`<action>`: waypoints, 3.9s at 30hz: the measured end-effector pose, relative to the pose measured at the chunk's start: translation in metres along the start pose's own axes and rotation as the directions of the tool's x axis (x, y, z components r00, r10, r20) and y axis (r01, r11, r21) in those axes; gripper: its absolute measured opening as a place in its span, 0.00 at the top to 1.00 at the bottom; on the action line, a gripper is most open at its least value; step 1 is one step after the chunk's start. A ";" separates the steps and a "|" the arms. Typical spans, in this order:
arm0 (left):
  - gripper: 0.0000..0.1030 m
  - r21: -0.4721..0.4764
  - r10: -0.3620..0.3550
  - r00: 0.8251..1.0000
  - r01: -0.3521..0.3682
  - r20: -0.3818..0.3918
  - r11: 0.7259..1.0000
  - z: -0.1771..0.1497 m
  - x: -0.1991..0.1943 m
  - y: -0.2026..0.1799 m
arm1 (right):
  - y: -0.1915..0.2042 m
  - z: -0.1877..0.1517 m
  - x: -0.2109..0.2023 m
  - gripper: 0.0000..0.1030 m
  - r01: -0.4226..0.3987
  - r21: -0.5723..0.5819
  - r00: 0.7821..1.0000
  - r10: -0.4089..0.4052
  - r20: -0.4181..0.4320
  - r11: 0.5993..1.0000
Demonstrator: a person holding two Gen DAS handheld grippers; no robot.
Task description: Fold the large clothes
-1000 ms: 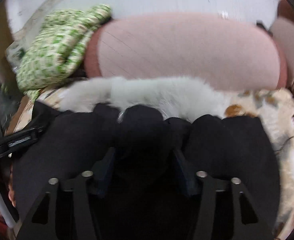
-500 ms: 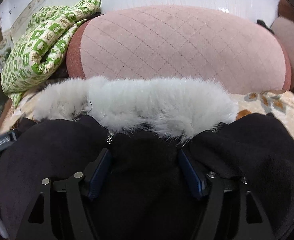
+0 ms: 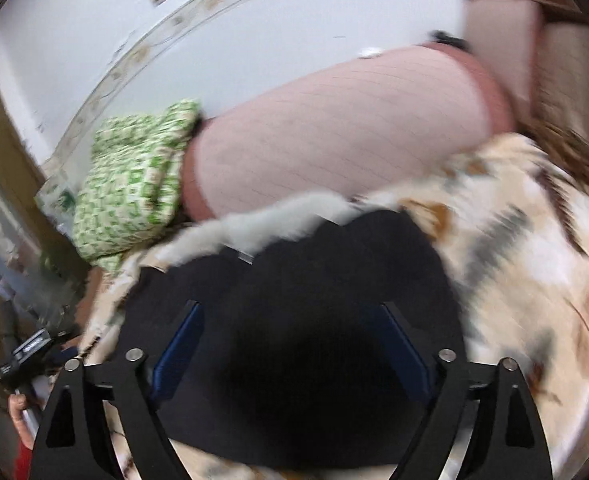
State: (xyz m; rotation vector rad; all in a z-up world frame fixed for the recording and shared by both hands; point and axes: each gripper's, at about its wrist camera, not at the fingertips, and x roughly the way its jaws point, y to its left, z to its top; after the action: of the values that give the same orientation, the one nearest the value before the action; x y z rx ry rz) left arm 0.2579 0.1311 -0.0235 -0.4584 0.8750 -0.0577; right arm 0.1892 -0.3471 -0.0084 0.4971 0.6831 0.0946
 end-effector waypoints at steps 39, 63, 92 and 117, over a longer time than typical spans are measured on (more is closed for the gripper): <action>0.62 0.044 -0.161 0.982 0.166 -0.096 0.985 -0.058 -0.023 -0.041 | -0.037 -0.057 -0.002 0.50 -0.219 0.278 0.973 0.230 -0.008 0.935; 0.30 0.165 0.011 0.994 -0.028 0.107 0.986 -0.017 -0.060 -0.075 | -0.049 -0.051 -0.045 0.44 0.017 0.106 0.996 -0.026 0.080 0.994; 0.02 0.195 0.154 0.981 -0.175 0.117 0.965 0.017 -0.003 -0.067 | -0.060 -0.015 0.039 0.36 0.099 0.250 0.990 -0.122 0.078 0.963; 0.00 0.299 0.145 0.887 -0.295 0.438 0.907 -0.142 -0.134 -0.094 | 0.025 -0.149 -0.059 0.20 0.467 -0.165 0.882 -0.446 0.151 0.869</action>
State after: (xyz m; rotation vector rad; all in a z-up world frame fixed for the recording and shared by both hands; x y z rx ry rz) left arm 0.0780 0.0264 0.0341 -0.0144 0.4817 0.0895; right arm 0.0515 -0.2783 -0.0612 0.1370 0.6611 -0.3104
